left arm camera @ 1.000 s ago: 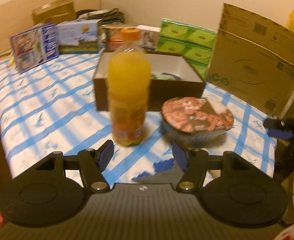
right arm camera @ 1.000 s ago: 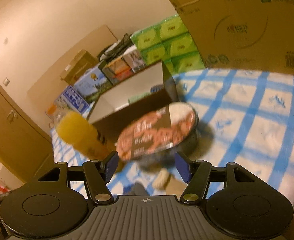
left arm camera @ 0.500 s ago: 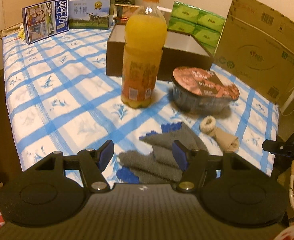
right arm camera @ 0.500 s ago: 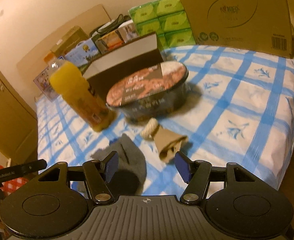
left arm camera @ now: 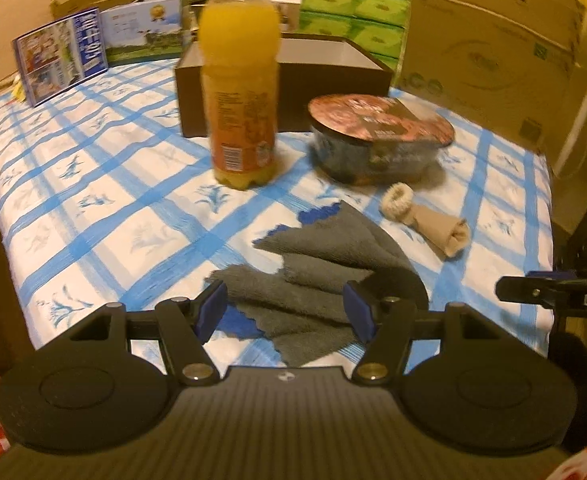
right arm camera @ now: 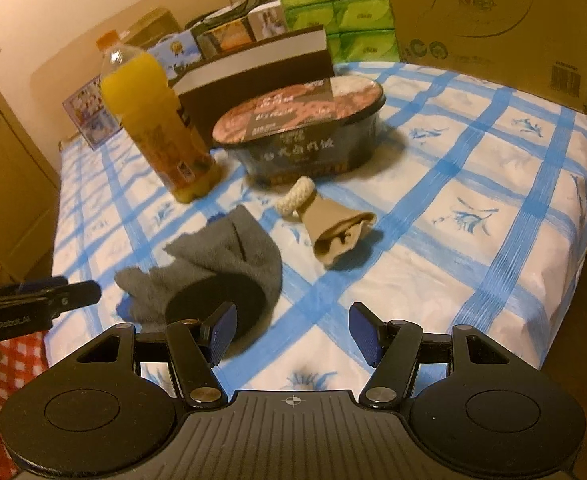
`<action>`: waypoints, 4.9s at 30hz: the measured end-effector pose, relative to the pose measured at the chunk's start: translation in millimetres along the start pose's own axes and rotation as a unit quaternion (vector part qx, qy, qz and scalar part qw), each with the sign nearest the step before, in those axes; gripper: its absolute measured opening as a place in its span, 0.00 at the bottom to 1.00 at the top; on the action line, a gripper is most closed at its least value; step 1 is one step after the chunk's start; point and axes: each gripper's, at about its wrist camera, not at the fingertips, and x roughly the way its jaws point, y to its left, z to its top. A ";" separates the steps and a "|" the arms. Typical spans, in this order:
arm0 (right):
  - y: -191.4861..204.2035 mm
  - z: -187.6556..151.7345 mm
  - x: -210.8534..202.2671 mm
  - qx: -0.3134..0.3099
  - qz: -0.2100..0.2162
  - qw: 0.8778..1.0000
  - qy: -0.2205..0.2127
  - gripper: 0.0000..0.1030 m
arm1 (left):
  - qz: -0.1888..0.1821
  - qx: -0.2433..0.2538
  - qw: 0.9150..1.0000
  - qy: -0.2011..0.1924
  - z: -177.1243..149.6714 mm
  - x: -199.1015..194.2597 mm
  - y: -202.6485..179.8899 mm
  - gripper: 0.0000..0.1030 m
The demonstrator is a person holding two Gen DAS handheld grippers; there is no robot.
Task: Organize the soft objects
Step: 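Grasp the black round foam pad with the left tool, then grasp the white twisted hair tie with the right tool while the left tool holds the pad, then carry the foam pad and hair tie toward the white box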
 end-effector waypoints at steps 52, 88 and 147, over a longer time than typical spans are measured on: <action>-33.6 -6.2 42.1 0.025 -0.033 0.999 0.035 0.61 | -0.102 0.276 0.955 0.034 -23.3 99.8 -88.8 0.63; 5.0 64.6 111.8 -0.132 -0.021 0.991 -0.024 0.61 | 0.033 0.048 0.998 -0.001 44.1 104.0 10.1 0.63; 16.6 76.3 127.3 -0.179 0.016 0.982 -0.050 0.20 | 0.080 0.010 0.997 0.003 48.4 120.7 58.8 0.63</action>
